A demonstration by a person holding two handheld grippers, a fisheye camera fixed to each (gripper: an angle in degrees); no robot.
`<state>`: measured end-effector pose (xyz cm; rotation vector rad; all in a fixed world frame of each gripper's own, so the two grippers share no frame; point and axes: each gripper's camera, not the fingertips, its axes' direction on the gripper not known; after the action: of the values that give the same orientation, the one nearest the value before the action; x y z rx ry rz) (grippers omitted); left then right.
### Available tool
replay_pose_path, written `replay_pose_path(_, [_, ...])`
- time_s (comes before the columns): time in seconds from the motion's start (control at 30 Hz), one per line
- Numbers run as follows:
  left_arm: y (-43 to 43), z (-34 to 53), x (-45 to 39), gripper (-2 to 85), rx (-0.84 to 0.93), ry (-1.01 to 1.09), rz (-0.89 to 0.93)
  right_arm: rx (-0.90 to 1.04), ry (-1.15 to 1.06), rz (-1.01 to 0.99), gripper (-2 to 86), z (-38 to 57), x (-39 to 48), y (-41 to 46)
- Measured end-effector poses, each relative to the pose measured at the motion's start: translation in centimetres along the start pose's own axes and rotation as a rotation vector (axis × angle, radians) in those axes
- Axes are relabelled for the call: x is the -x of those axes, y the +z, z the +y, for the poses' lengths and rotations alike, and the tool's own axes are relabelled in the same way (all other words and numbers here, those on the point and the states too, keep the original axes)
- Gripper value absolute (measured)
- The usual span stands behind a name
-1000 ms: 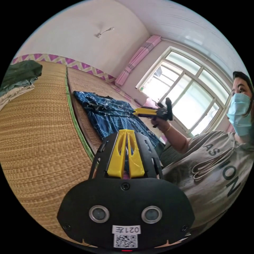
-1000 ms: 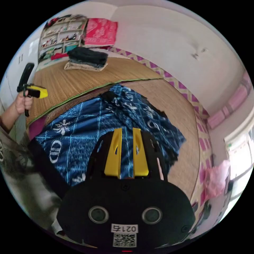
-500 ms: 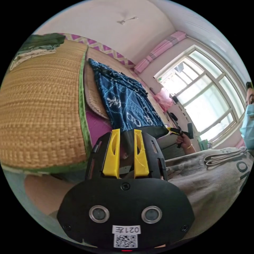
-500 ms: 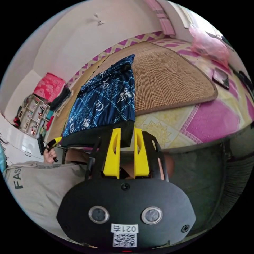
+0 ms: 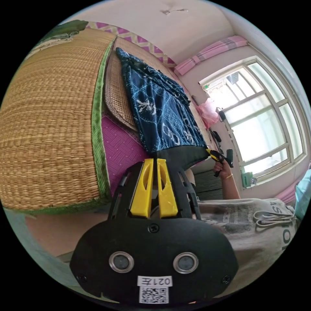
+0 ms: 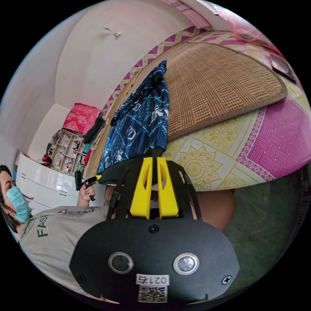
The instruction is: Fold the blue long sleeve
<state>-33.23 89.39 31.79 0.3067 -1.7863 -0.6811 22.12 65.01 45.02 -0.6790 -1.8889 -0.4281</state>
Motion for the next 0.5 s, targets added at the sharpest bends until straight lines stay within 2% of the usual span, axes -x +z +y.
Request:
replay_pose_path(0.07, [0.4,0.1,0.5,-0.6,0.022,0.009,0.042,-0.011,0.011,-0.054,0.1,0.9,-1.6,-0.2])
replay_pose_path(0.27, [-3.4,-0.6,-0.2,-0.9,-0.070,0.084,0.194,-0.008,-0.021,-0.266,-0.3,1.6,-3.7,-1.2])
replay_pose_path(0.4, [-6.3,-6.3,-3.2,-1.0,-0.086,0.182,0.178,-0.042,-0.100,-0.417,-0.1,-2.1,-2.6,-2.4])
replay_pose_path(0.5, [-7.7,-13.3,-4.4,-1.0,-0.119,0.213,0.139,-0.054,-0.153,-0.477,0.2,-8.8,-1.1,-1.9])
